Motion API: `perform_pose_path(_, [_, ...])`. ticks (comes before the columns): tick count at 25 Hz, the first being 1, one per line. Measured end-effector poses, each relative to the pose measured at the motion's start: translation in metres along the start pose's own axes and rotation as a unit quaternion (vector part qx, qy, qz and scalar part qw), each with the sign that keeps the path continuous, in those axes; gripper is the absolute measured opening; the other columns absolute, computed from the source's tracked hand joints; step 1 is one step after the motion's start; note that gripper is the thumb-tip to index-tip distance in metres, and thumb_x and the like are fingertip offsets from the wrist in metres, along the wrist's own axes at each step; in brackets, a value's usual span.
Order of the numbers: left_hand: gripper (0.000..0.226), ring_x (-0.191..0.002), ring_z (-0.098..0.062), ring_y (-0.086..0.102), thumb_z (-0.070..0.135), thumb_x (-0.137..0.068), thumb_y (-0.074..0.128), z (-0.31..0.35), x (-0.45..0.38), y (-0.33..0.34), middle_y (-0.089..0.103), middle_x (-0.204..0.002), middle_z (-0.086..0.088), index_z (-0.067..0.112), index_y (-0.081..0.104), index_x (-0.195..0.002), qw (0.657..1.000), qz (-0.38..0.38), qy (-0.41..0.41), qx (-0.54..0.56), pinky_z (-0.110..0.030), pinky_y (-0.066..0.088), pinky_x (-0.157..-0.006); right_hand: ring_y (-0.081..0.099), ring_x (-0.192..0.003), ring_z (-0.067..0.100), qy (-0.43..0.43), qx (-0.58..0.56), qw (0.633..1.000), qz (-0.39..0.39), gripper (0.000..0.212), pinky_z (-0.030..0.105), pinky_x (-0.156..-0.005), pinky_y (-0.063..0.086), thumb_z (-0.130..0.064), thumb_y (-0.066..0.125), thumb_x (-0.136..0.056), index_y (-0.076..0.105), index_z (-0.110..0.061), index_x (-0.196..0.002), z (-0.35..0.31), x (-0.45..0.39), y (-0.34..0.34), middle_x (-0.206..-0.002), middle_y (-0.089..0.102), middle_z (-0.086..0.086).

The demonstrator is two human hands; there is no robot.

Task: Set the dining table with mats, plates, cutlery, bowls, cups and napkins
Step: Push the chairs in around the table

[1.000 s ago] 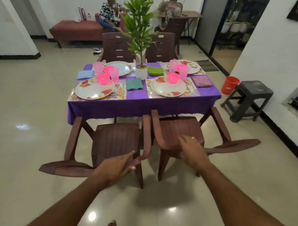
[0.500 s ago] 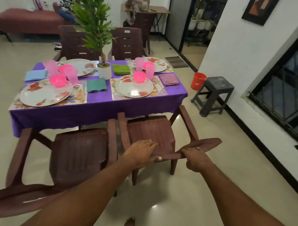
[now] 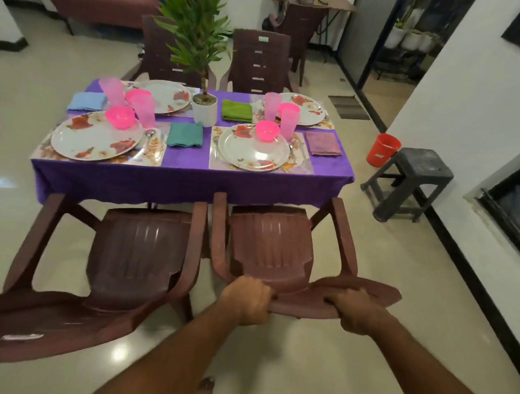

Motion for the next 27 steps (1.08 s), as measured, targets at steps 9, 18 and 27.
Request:
perform_pose_path(9, [0.051,-0.099,-0.021,0.070,0.026,-0.080,0.054,0.006,0.019,-0.003,0.074,-0.107,0.005,0.040,0.064,-0.128,0.991,-0.004,-0.134,0.015,-0.039,0.058,-0.088,0.067,-0.098,0.028,-0.079,-0.014,0.997,-0.003,0.035,0.038,-0.082,0.057,-0.019,0.067,-0.074,0.069,-0.025,-0.109,-0.003,-0.003,0.000,-0.107,0.068,0.003])
perform_pose_path(18, [0.058,-0.109,-0.011,0.067,0.019,-0.080,0.049,0.041,0.046,-0.004,0.070,-0.120,0.018,0.048,0.060,-0.129,0.985,0.034,-0.163,0.036,-0.032,0.054,-0.094,0.066,-0.096,0.033,-0.165,0.039,0.984,0.048,0.027,0.039,-0.082,0.053,-0.021,0.055,-0.081,0.068,-0.014,-0.104,-0.014,0.047,0.002,-0.106,0.068,0.011])
perform_pose_path(27, [0.055,-0.105,-0.003,0.067,0.026,-0.072,0.058,0.042,0.050,-0.006,0.070,-0.117,0.025,0.049,0.065,-0.121,0.983,0.109,-0.145,0.037,-0.025,0.055,-0.089,0.064,-0.067,0.030,-0.201,0.050,0.973,0.105,0.027,0.033,-0.064,0.049,-0.033,0.048,-0.075,0.067,-0.016,-0.080,-0.011,0.045,0.001,-0.078,0.071,0.003])
Point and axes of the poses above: each hand's wrist, its own x-axis away from the middle knuckle, its own y-axis out of the palm, z = x × y, the point moved 10 cm from there along -x, towards the middle knuckle
